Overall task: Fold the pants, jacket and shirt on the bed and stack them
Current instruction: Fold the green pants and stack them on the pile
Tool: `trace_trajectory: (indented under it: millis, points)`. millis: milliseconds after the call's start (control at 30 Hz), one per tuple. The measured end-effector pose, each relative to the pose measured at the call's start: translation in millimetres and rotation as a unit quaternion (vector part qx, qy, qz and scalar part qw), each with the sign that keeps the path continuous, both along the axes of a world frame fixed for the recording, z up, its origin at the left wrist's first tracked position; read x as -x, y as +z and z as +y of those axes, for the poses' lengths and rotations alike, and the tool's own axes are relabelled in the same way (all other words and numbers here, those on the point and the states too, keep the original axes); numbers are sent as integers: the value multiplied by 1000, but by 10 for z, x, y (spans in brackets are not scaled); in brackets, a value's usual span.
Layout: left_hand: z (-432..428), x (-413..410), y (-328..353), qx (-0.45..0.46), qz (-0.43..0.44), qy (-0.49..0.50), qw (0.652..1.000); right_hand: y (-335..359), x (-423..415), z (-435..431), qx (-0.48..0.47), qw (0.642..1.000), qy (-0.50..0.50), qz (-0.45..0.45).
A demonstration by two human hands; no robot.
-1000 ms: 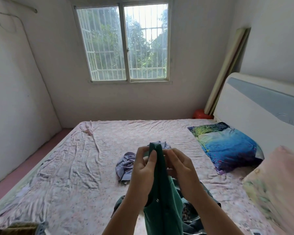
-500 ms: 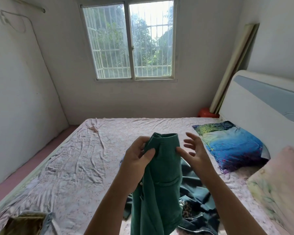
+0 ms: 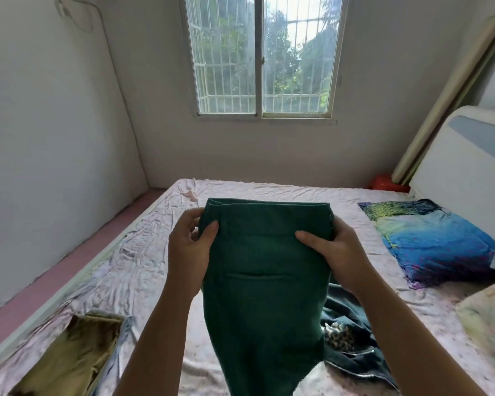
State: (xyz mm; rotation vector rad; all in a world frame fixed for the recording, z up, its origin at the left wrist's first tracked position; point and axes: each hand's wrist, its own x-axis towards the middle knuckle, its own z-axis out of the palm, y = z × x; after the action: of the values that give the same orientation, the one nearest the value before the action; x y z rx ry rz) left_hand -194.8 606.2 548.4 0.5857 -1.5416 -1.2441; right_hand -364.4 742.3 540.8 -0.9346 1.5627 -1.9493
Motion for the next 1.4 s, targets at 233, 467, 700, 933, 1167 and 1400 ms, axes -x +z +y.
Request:
trace_trajectory:
  millis: [233,467,700,933,1167,1400]
  points:
    - [-771,-509,-315,-53,-18,-103,993,-324,-651,-291,32,996,14,-85]
    - [-777,-1085,-686,-128,-35,-158,979,-599,-1259,-230,-41,995,-87,25]
    - [-256,-1981,-640,-26,-96,-179,979,-554,-1984,174,-113,978,-86,152]
    - [169,-2926,-530,-83,-61,-172,980,-469,-2813,533,-41,999,-6,34]
    - [8,-3099,-688,-126,-49,-165,977,-677,-3026,329,-45,997,-17,-58]
    - [-879,-2626,-1732,-229,-135,-177,948,-1687,-2706,-477,-184,969,-82,-143]
